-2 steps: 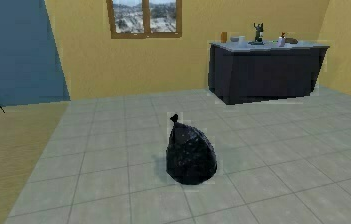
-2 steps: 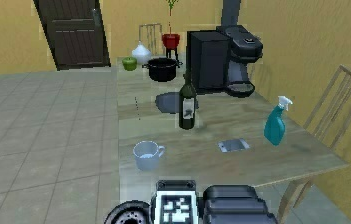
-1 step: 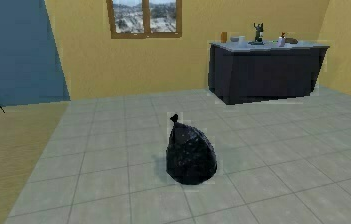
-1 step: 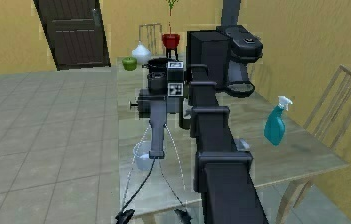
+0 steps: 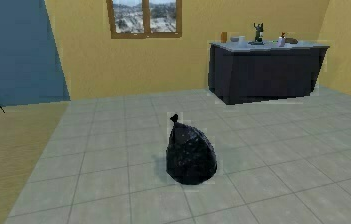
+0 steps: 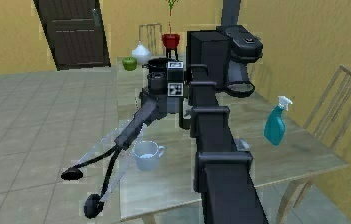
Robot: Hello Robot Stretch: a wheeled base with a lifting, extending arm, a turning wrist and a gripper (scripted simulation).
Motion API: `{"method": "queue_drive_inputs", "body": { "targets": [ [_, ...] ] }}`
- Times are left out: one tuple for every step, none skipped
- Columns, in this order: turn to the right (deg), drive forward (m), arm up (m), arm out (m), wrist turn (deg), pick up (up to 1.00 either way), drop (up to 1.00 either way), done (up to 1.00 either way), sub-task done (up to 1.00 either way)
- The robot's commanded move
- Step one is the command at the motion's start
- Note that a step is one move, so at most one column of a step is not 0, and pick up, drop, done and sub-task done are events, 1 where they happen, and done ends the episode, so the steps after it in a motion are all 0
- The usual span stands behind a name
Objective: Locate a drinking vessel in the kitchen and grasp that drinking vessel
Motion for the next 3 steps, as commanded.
{"method": "queue_drive_inputs", "body": {
  "targets": [
    [0.0,0.0,0.0,0.0,45.0,0.0,0.0,0.0,0.0],
    [0.0,0.0,0.0,0.0,45.0,0.0,0.0,0.0,0.0],
    [0.0,0.0,0.0,0.0,6.0,0.0,0.0,0.0,0.0]
  ]
}}
